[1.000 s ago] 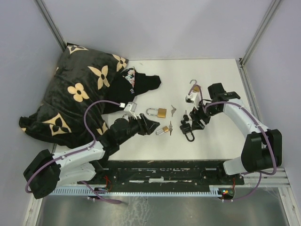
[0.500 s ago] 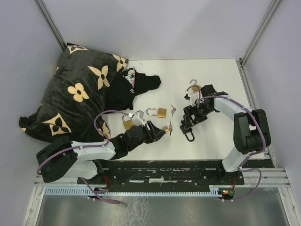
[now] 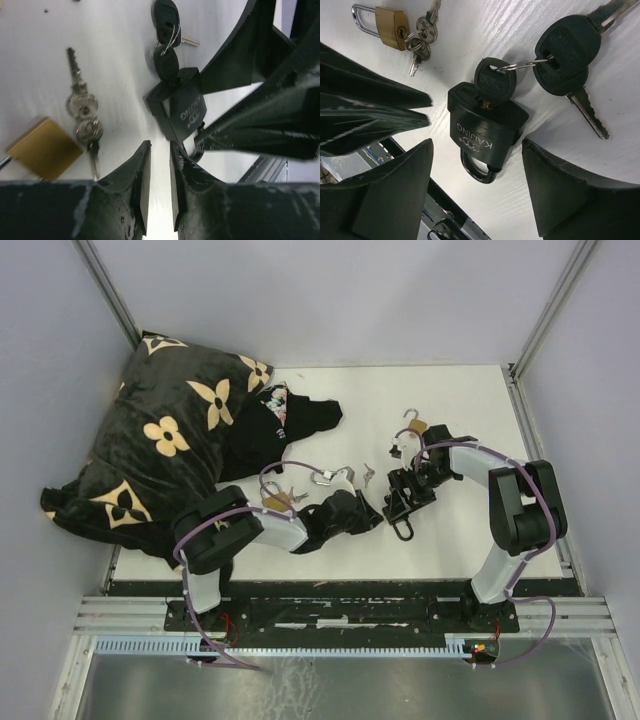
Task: Lock with the key
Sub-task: Pick up the lock from the center of the board.
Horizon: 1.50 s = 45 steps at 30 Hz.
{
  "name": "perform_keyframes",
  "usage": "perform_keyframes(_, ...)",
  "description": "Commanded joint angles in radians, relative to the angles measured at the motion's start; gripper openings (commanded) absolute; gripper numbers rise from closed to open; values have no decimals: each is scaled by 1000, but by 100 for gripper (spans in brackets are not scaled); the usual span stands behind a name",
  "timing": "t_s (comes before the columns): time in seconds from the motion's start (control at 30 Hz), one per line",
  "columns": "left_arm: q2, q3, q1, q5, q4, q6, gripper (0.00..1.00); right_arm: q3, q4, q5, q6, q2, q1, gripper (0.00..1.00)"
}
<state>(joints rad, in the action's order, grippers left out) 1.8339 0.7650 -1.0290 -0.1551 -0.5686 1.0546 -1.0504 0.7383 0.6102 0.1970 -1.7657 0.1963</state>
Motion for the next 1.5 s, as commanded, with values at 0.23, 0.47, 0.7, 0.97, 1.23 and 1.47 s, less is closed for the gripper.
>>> perform_keyframes(0.23,176,212,9,44,119,-24,22,-20,-10,144,-57,-30,-5,68)
perform_keyframes(0.47,201,248,28,83,120,-30,22,12,-50,391,-132,-13,-68,47)
perform_keyframes(0.7,215,274,44,114,135,-42,22,76,-178,537,-242,51,-94,50)
perform_keyframes(0.97,244,302,56,142,145,-48,22,104,-224,504,-290,28,-95,54)
perform_keyframes(1.23,225,286,62,145,144,-56,23,111,-238,342,-288,52,-117,29)
perform_keyframes(1.47,179,241,90,167,112,-45,26,108,-211,309,-236,95,-141,16)
